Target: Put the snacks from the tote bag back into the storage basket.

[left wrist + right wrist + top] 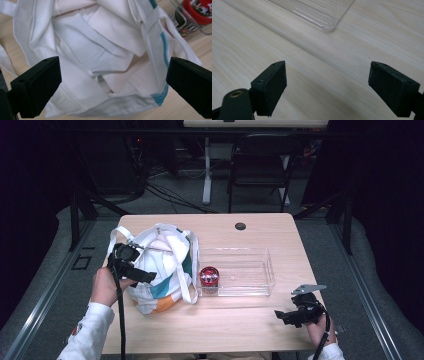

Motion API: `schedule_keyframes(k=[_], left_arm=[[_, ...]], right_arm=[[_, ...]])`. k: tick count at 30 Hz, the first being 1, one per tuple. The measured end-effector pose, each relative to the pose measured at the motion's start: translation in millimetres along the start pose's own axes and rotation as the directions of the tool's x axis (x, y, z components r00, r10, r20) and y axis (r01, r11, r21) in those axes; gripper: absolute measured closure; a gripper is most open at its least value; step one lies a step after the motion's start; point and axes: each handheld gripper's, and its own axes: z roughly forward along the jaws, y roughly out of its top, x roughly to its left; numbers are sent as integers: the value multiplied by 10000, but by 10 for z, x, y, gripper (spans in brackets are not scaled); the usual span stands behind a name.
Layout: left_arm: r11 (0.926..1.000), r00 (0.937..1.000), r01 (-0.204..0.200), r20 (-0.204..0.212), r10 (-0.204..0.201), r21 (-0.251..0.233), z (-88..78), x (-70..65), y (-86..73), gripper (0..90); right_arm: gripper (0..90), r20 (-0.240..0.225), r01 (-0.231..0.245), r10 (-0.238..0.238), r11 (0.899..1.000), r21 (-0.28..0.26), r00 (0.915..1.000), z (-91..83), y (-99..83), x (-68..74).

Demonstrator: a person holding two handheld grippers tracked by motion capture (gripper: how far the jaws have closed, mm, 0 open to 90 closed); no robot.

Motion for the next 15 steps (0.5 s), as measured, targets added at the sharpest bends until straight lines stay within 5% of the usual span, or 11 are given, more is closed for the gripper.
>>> schedule_keyframes(k=[15], left_arm=[[9967,9980,632,0,-632,517,92,119,-584,0]], right_arm=[[148,-55,-81,81,10000,10,10000,14,-2,9]])
